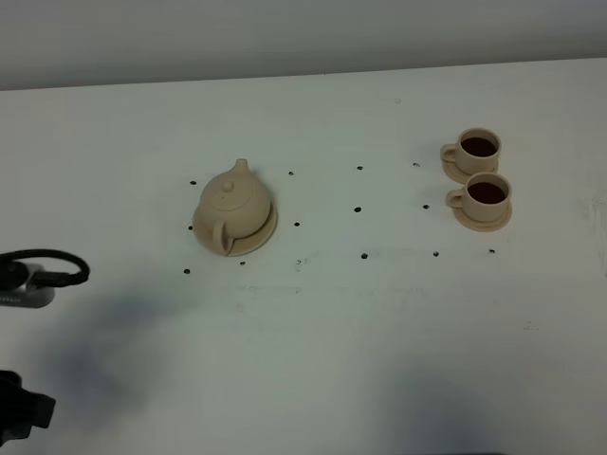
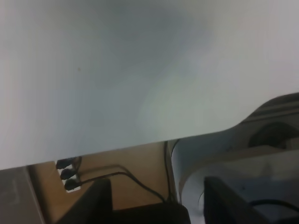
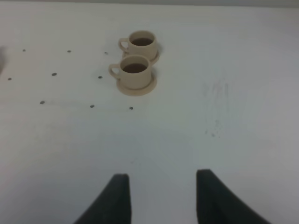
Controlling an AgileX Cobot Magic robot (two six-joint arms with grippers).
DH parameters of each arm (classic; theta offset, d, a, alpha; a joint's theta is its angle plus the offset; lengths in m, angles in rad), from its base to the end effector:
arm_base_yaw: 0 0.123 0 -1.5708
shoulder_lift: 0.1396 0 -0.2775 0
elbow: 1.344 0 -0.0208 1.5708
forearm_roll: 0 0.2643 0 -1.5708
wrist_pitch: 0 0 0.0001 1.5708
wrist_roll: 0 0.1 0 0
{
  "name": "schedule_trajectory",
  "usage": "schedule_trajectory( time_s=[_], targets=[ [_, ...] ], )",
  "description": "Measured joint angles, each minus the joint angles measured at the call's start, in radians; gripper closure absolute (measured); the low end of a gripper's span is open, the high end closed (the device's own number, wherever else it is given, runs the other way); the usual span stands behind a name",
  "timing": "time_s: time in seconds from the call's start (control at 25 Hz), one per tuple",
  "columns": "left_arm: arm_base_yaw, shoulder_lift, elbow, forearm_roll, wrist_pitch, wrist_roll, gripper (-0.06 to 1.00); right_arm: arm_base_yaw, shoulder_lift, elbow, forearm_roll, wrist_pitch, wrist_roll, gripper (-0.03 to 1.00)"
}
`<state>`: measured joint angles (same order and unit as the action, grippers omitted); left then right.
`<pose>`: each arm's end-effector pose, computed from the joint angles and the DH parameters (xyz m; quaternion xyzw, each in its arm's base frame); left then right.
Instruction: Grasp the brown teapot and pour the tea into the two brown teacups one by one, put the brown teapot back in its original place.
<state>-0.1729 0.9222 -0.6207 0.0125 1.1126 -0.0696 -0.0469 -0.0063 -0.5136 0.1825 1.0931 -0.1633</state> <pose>0.1494 -0.0250 0.2324 0.0533 0.9911 -0.0089 0.1215 0.0184 0.0153 0.2822 -0.0555 0.8511 0.0365 0.5207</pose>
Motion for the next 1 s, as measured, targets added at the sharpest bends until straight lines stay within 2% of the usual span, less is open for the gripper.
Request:
schedule_trajectory(
  time_s=[0.28,0.56,1.0],
  targets=[
    [0.093,-0.177,0.096,-0.012,-0.006,0.019,0.47,0.0,0.0,0.0,0.0,0.0,0.0,0.64],
    [0.152,-0.308,0.112,-0.03,-0.029,0.046,0.47,0.0,0.0,0.0,0.0,0.0,0.0,0.64],
    [0.2,-0.567,0.115,-0.035,-0.032,0.049,0.47,0.0,0.0,0.0,0.0,0.0,0.0,0.64]
  ],
)
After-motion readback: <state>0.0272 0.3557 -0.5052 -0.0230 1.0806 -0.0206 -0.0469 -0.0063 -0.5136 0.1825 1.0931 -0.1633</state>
